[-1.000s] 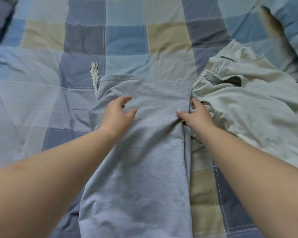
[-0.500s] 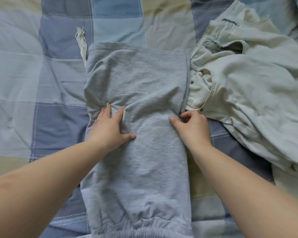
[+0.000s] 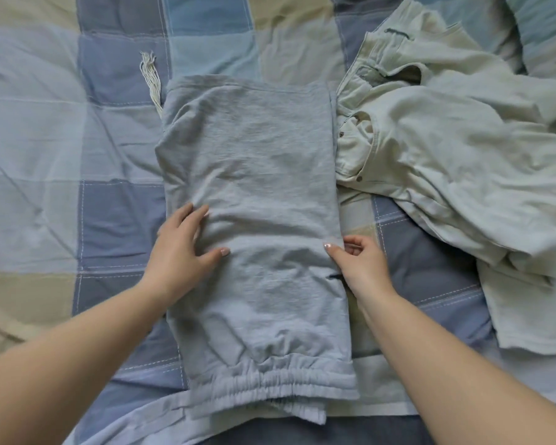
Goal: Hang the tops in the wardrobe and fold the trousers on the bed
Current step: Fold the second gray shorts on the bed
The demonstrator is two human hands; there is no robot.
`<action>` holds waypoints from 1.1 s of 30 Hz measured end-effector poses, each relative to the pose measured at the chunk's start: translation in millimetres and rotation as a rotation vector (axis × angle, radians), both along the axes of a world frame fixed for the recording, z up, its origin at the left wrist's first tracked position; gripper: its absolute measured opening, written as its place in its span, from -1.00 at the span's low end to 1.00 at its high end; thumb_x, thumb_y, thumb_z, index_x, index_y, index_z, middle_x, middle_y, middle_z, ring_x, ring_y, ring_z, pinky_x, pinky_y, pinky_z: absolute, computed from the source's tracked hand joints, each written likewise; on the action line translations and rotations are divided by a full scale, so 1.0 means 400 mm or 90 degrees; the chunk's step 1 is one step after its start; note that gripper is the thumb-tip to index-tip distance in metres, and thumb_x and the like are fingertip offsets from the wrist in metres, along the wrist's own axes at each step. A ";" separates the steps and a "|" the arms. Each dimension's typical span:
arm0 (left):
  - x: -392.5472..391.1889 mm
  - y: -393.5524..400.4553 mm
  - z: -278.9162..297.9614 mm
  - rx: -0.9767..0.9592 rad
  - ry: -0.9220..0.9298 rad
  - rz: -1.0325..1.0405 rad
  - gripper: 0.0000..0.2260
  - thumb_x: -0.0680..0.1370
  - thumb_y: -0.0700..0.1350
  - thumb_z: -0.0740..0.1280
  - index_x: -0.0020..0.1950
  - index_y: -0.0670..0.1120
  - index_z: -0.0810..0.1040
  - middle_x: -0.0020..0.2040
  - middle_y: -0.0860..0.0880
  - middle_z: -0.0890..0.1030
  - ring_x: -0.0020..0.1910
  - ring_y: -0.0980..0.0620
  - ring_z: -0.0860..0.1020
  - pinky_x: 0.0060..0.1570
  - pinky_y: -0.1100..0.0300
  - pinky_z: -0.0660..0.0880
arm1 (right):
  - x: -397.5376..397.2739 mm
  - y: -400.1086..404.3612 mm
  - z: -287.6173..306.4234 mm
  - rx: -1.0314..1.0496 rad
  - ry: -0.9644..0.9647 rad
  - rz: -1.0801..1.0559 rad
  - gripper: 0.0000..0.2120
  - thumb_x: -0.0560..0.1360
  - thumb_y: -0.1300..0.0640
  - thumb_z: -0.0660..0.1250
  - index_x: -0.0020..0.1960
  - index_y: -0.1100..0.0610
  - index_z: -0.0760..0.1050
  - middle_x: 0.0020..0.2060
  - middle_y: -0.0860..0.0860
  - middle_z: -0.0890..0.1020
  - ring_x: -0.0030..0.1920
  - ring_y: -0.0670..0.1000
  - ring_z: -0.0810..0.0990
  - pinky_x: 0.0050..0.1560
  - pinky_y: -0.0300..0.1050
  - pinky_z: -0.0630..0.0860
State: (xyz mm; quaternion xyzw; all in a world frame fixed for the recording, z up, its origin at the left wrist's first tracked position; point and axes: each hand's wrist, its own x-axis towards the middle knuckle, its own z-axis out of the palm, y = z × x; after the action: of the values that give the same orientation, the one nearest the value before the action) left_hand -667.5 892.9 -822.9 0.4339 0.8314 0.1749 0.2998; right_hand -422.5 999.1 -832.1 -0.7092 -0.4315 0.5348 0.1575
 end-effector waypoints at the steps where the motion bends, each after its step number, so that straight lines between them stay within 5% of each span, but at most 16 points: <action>1: 0.017 -0.042 0.006 0.013 -0.008 0.033 -0.29 0.41 0.00 0.50 0.48 -0.09 0.30 0.50 -0.12 0.25 0.49 -0.08 0.18 0.45 0.08 0.12 | 0.007 -0.008 0.011 -0.018 0.001 0.005 -0.70 0.38 0.08 0.51 0.03 0.12 0.50 -0.06 0.06 0.65 -0.03 0.06 0.63 0.09 0.02 0.56; 5: 0.094 -0.216 0.030 -0.002 -0.146 0.242 -0.27 0.42 -0.07 0.50 0.50 -0.03 0.22 0.44 -0.05 0.32 0.41 -0.01 0.30 0.41 0.05 0.27 | 0.052 -0.108 0.054 -0.102 -0.069 0.149 -0.76 0.40 -0.01 0.47 -0.05 0.07 0.51 -0.14 -0.04 0.62 -0.07 0.01 0.60 -0.02 -0.10 0.51; 7: 0.138 -0.279 0.049 -0.017 -0.270 0.341 -0.29 0.43 -0.08 0.49 0.49 0.04 0.21 0.37 -0.02 0.44 0.27 0.04 0.47 0.20 0.06 0.48 | 0.077 -0.169 0.078 -0.166 -0.091 0.222 -0.79 0.42 -0.02 0.44 -0.05 0.05 0.51 -0.12 -0.04 0.63 -0.10 -0.01 0.60 -0.05 -0.12 0.51; 10: 0.194 -0.334 0.066 -0.047 -0.409 0.388 -0.40 0.44 -0.14 0.48 0.39 0.04 0.28 0.25 -0.03 0.55 0.11 0.08 0.57 0.12 0.07 0.52 | 0.115 -0.235 0.090 -0.184 -0.127 0.232 -0.80 0.44 0.04 0.43 0.02 0.08 0.54 -0.09 -0.01 0.63 -0.06 0.03 0.61 -0.01 -0.09 0.53; 12: 0.211 -0.362 0.077 -0.049 -0.428 0.345 -0.34 0.41 -0.16 0.51 0.39 0.06 0.24 0.33 0.00 0.49 0.22 0.08 0.52 0.26 0.07 0.44 | 0.127 -0.287 0.097 -0.224 -0.038 0.142 -0.82 0.46 0.09 0.42 0.03 0.12 0.56 -0.08 0.00 0.67 -0.09 0.02 0.63 -0.11 -0.11 0.55; 15: 0.217 -0.392 0.081 -0.079 -0.299 0.136 0.05 0.33 -0.08 0.58 0.57 -0.01 -0.10 0.42 0.17 0.10 0.42 0.20 0.14 0.39 0.30 0.09 | 0.128 -0.339 0.103 -0.323 0.154 -0.030 -0.82 0.49 0.13 0.39 0.06 0.16 0.56 -0.11 0.07 0.70 -0.10 0.05 0.67 -0.15 -0.07 0.59; 17: 0.229 -0.410 0.084 -0.091 -0.224 0.026 0.09 0.33 -0.06 0.57 0.57 -0.04 -0.18 0.33 0.16 0.09 0.33 0.26 0.06 0.29 0.43 0.02 | 0.135 -0.361 0.094 -0.270 0.087 0.010 -0.84 0.51 0.10 0.36 0.03 0.16 0.58 -0.12 0.07 0.70 -0.10 0.07 0.66 -0.10 -0.01 0.60; 21: 0.221 -0.421 0.069 -0.032 -0.268 0.150 -0.35 0.44 -0.29 0.44 0.46 0.03 0.31 0.24 0.16 0.44 0.20 0.18 0.43 0.15 0.40 0.35 | 0.138 -0.392 0.085 -0.121 -0.130 0.165 -0.73 0.51 -0.01 0.33 -0.09 0.21 0.61 -0.13 0.10 0.68 -0.07 0.11 0.62 0.02 0.03 0.54; 24: 0.195 -0.447 0.062 -0.006 -0.485 0.321 -0.61 0.49 -0.41 0.29 0.12 0.04 0.62 0.00 0.07 0.69 -0.11 0.20 0.61 -0.24 0.42 0.49 | 0.142 -0.402 0.084 -0.201 0.041 0.049 -0.77 0.52 0.02 0.34 -0.05 0.19 0.61 -0.09 0.10 0.69 -0.02 0.10 0.64 0.10 0.04 0.54; 26: 0.181 -0.476 0.059 -0.026 -0.576 0.392 -0.65 0.52 -0.43 0.26 0.08 -0.03 0.63 -0.04 0.04 0.70 -0.09 0.17 0.63 -0.21 0.33 0.55 | 0.145 -0.414 0.081 -0.287 0.151 0.003 -0.81 0.53 0.06 0.33 0.02 0.18 0.58 -0.03 0.09 0.68 0.02 0.05 0.64 0.12 0.00 0.55; 29: 0.171 -0.504 0.051 -0.059 -0.657 0.420 -0.65 0.48 -0.44 0.32 0.11 -0.03 0.54 0.04 0.00 0.65 -0.05 0.15 0.64 -0.15 0.31 0.57 | 0.143 -0.431 0.067 -0.296 0.160 0.014 -0.86 0.54 0.10 0.32 0.02 0.16 0.57 -0.05 0.06 0.69 -0.02 0.00 0.65 -0.02 -0.09 0.58; 33: 0.170 -0.477 0.062 -0.128 -0.625 0.388 -0.69 0.46 -0.04 0.44 0.14 -0.05 0.48 0.01 0.04 0.59 -0.09 0.19 0.61 -0.08 0.25 0.52 | 0.133 -0.438 0.061 -0.278 0.182 -0.009 -0.88 0.53 0.11 0.34 0.04 0.09 0.56 -0.08 -0.01 0.70 -0.06 -0.03 0.67 -0.04 -0.07 0.59</action>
State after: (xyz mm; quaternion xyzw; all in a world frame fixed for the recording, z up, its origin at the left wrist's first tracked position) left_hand -599.4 702.0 -798.1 0.0128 0.6949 0.3541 0.6257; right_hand -369.1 823.8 -807.8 -0.6467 -0.2743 0.7088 0.0639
